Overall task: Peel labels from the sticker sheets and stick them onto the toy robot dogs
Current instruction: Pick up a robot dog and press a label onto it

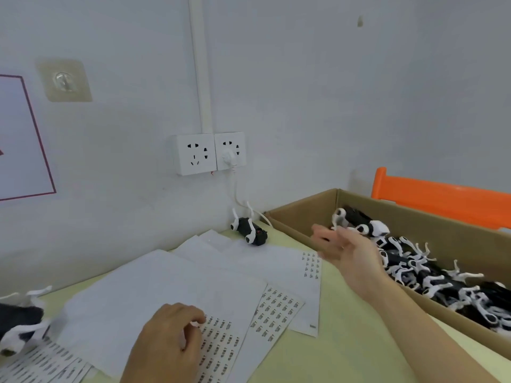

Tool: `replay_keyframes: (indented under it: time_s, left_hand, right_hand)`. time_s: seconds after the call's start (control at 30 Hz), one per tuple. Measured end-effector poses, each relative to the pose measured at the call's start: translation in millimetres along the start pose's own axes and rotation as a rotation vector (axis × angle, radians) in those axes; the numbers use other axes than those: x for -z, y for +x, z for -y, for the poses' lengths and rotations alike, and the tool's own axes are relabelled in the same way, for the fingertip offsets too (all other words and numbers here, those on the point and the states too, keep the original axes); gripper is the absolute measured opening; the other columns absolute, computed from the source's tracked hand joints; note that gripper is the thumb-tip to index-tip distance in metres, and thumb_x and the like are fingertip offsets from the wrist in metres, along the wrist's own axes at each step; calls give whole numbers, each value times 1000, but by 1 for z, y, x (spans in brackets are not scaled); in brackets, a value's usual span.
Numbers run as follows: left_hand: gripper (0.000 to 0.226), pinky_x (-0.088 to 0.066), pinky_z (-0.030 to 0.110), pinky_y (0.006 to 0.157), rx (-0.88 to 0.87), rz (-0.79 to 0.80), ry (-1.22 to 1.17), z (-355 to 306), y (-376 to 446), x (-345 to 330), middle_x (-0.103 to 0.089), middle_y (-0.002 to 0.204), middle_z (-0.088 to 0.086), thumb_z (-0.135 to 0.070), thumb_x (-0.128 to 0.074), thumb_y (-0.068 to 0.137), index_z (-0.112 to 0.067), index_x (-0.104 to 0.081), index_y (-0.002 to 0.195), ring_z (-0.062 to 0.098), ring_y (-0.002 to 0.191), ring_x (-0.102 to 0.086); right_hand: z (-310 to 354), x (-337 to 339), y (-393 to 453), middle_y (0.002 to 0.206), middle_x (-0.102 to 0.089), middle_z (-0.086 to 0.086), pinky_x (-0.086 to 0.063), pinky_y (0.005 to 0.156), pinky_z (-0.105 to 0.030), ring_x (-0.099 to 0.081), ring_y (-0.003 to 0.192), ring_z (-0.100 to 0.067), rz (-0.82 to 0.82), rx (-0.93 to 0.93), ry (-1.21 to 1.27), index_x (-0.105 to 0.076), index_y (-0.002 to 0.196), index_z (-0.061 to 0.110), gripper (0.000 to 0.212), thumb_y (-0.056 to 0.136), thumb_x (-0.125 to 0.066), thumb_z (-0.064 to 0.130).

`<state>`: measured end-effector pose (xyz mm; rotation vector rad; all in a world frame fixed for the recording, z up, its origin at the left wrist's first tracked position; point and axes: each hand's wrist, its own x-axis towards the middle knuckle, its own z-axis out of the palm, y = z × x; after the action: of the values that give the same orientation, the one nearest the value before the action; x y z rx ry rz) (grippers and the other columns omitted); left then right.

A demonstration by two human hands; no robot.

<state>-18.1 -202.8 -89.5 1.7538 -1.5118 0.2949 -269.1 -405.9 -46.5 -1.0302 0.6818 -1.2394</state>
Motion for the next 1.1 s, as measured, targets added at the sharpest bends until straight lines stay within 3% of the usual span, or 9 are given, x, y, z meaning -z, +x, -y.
replay_keyframes:
  time_s: [0.1,0.23,0.33,0.47,0.57,0.67,0.8,0.93,1.1]
  left_hand:
    - [36,-40,15,53,7,122,28,-1,-2,5,-67,67,-11,20,-80,59,-16,-72,63,4,75,-54]
    - [17,-42,22,59,26,239,230,-9,-1,11,-70,77,-15,-14,-85,66,-24,-73,73,10,70,-63]
    - [21,-39,18,74,107,242,254,-18,1,12,-63,104,-21,-42,-48,93,-36,-63,106,0,94,-53]
    - [31,-38,15,77,133,222,277,-12,-6,9,-60,109,-19,-42,-33,97,-35,-60,111,-1,103,-46]
    - [35,-37,14,82,67,259,252,-9,-7,5,-60,117,-20,-41,-33,96,-30,-64,110,-2,108,-44]
    - [38,-39,18,88,29,309,195,-10,-8,6,-64,115,-15,-38,-35,93,-23,-68,106,3,106,-46]
    - [31,-44,27,92,49,333,129,-13,-7,15,-69,109,-10,-26,-42,96,-21,-71,107,11,105,-51]
    - [29,-46,33,91,131,306,178,-11,-3,21,-62,110,-3,-23,-40,99,-16,-67,110,16,108,-51]
    - [28,-45,26,79,271,155,135,-13,18,50,-58,107,-8,-27,-46,98,-25,-64,119,11,100,-56]
  right_hand:
    - [-8,-8,-6,106,-77,-6,-52,79,-36,-71,104,-25,72,23,-302,-77,98,4,38,104,-41,16]
    - [-20,-23,-15,93,-78,7,-54,73,-28,-72,91,-12,156,95,-631,-80,89,19,34,101,-49,14]
    - [-31,-35,-22,89,-75,16,-46,67,-11,-67,84,1,223,212,-858,-79,90,27,30,99,-52,16]
    - [-47,-49,-35,117,-56,39,-39,88,-8,-46,111,20,407,341,-1198,-65,115,48,25,99,-51,35]
    - [-55,-59,-47,119,-35,53,-30,106,-15,-28,116,31,639,281,-1268,-54,128,55,33,98,-46,45]
    - [-55,-68,-53,113,-35,52,-23,113,-27,-26,115,28,716,286,-1372,-61,120,51,27,100,-44,47]
    - [-48,-76,-54,105,-56,36,-35,106,-32,-45,110,11,686,310,-1436,-65,96,49,24,101,-42,48]
    - [-51,-82,-57,91,-57,17,-40,92,-28,-52,93,6,666,345,-1495,-63,84,45,29,102,-41,42]
    - [-54,-86,-64,92,-51,15,-38,87,-23,-48,92,4,664,407,-1495,-56,88,42,22,102,-39,41]
